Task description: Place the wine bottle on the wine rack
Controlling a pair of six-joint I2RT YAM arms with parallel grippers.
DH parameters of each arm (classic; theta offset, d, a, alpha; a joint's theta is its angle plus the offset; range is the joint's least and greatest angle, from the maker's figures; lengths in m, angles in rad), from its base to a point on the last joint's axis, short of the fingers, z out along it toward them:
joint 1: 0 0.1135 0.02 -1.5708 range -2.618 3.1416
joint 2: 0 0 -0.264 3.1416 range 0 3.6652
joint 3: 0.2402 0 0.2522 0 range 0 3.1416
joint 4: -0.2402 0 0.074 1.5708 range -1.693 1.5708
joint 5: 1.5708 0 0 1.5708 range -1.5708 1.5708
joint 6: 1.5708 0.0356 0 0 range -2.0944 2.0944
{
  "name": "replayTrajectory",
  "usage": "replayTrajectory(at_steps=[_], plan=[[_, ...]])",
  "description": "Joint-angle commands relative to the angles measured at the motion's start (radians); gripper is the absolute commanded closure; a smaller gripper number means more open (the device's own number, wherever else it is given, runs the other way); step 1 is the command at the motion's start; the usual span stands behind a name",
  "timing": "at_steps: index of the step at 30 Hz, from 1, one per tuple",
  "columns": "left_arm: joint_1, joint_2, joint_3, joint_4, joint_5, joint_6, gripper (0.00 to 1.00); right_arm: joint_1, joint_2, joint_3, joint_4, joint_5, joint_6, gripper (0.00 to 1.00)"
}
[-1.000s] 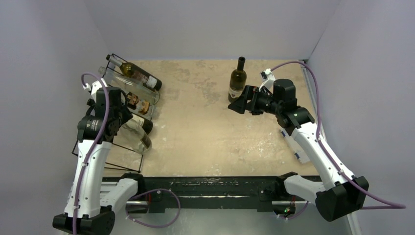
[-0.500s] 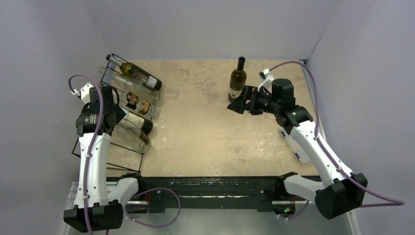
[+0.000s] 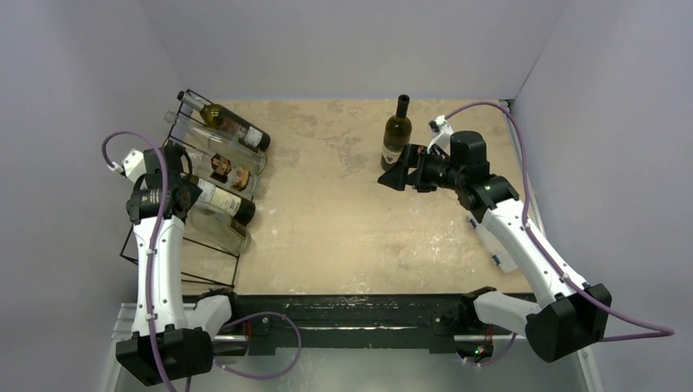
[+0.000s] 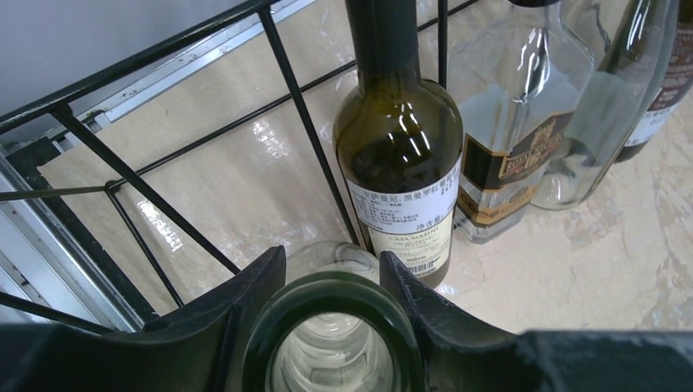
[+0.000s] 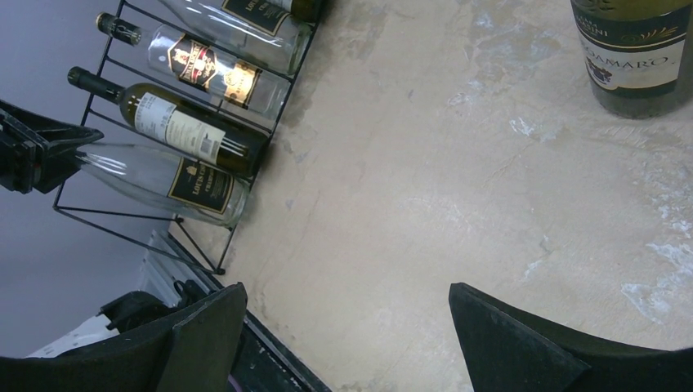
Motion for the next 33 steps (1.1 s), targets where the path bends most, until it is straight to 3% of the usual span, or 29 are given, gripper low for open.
replayTrajectory(at_steps=[1, 7, 12, 18, 25, 33], plan=[[0.028, -0.022, -0.008, 0.11, -0.032, -0.047, 1.0, 0.006, 0.004, 0.01, 0.024, 0.0, -0.023, 0.02], [0.045, 0.0, -0.03, 0.093, -0.025, -0.086, 1.0, 0.006, 0.009, 0.01, 0.026, 0.0, -0.024, 0.02], [0.059, 0.024, -0.038, 0.068, -0.045, -0.125, 0.89, 0.006, 0.009, 0.006, 0.027, -0.001, -0.024, 0.02], [0.08, 0.062, -0.034, 0.021, -0.063, -0.165, 0.88, 0.006, 0.006, 0.004, 0.028, 0.0, -0.024, 0.02], [0.097, 0.068, -0.055, 0.041, -0.082, -0.161, 0.67, 0.009, 0.001, 0.002, 0.028, 0.002, -0.024, 0.02], [0.111, 0.116, -0.054, 0.046, -0.088, -0.152, 0.57, 0.012, -0.001, 0.002, 0.028, 0.004, -0.024, 0.02]])
